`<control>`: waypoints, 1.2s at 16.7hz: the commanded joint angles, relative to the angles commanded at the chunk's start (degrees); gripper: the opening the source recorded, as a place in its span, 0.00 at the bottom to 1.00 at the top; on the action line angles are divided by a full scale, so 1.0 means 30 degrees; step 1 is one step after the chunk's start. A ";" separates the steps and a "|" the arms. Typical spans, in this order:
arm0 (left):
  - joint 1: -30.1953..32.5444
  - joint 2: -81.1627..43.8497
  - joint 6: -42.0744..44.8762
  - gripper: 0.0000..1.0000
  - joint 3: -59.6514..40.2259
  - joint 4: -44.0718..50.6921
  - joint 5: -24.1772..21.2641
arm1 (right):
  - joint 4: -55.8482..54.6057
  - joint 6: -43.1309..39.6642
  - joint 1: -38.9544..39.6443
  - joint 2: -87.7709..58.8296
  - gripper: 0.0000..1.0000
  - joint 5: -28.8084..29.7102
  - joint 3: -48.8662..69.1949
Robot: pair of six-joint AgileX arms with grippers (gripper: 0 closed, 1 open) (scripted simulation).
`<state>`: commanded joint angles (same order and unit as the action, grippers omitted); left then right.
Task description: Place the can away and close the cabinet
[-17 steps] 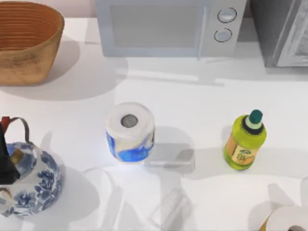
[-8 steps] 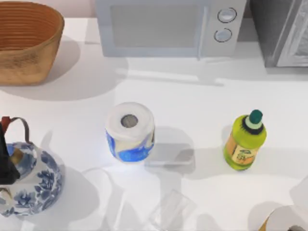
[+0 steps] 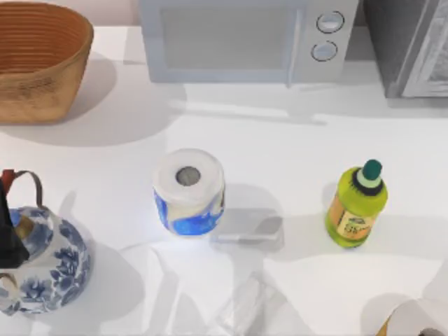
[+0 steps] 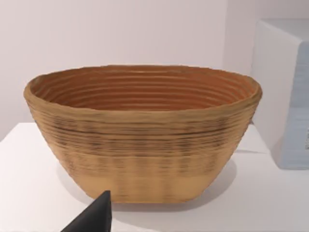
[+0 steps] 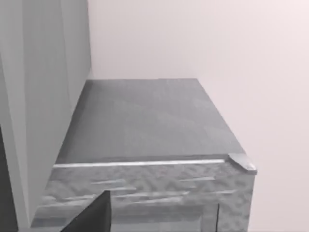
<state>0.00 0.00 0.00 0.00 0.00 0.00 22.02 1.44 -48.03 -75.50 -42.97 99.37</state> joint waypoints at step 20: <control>0.0000 0.0000 0.0000 1.00 0.0000 0.0000 0.0000 | 0.1056 -0.0168 2.4348 0.0341 1.00 2.2648 -0.0124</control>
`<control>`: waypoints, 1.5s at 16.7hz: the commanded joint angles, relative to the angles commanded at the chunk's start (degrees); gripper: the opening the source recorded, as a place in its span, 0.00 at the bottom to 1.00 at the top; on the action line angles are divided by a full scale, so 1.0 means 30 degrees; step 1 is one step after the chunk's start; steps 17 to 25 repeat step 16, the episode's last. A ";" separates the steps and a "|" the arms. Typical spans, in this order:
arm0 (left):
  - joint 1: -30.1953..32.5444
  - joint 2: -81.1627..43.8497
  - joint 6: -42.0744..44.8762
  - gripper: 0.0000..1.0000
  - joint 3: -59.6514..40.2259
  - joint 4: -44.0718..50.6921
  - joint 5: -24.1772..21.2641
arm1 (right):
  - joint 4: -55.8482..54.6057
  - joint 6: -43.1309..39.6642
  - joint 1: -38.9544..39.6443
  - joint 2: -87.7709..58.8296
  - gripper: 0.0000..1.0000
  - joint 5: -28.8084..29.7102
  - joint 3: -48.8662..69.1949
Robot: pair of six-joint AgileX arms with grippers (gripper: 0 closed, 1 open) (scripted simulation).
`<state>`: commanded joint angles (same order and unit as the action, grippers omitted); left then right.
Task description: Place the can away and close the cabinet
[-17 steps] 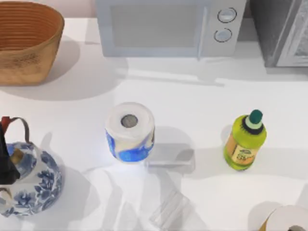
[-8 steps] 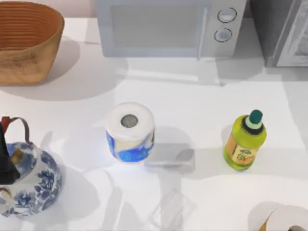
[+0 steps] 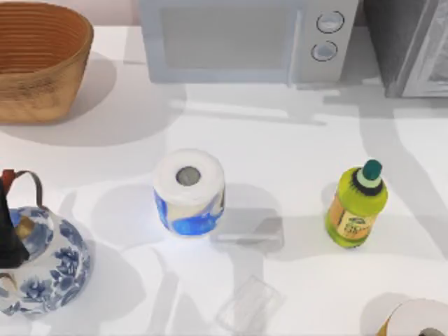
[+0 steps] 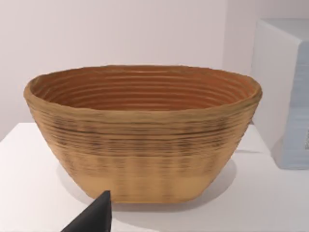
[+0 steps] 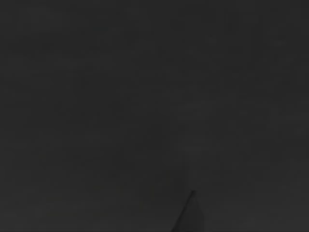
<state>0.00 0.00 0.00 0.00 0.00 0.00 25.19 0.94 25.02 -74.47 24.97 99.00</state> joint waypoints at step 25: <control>0.0000 0.0000 0.0000 1.00 0.0000 0.0000 0.0000 | -0.0734 -0.0158 -0.1868 -0.2510 1.00 -0.1209 0.2154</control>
